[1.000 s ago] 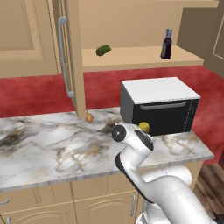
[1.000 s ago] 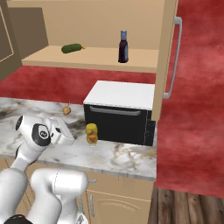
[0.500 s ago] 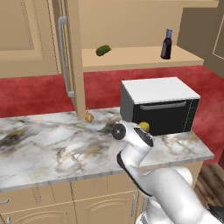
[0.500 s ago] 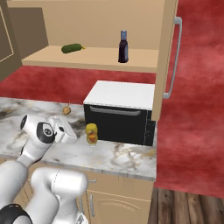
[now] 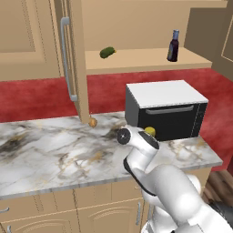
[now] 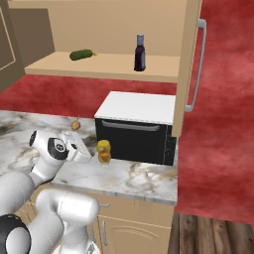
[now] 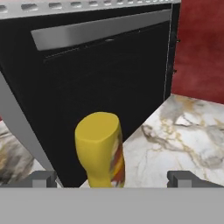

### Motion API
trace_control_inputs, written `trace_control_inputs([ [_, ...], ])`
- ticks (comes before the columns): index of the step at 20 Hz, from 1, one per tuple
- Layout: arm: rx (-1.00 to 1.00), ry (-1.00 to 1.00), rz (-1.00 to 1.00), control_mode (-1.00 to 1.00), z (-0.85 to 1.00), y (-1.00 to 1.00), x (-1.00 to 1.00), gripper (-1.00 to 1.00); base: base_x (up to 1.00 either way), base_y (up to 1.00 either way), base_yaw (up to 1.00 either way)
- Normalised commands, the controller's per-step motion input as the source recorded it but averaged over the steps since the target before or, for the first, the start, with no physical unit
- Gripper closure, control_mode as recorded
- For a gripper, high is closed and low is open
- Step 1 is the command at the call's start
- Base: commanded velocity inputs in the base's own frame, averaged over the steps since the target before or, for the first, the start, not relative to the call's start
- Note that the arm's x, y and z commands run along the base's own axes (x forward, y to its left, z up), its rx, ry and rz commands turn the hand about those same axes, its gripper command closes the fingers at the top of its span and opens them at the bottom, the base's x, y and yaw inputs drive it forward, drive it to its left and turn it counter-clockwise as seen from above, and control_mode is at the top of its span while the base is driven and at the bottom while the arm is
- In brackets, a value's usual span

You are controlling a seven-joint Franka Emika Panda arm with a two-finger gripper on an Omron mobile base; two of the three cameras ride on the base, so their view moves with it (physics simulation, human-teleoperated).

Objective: Pick the condiment bottle and mustard from the counter and place them in the cabinet.

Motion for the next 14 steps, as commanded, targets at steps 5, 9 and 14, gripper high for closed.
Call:
trace_control_inputs([
  [5, 0.0, -0.01, 0.0, -1.0, -0.18, -0.05, 0.12, -1.0, 0.0, 0.0, 0.0],
  [9, 0.0, -0.02, 0.0, -1.0, -0.11, -0.06, 0.1, -1.0, 0.0, 0.0, 0.0],
  [14, 0.0, -0.01, 0.0, -1.0, -0.12, 0.0, 0.03, -1.0, 0.0, 0.0, 0.0],
])
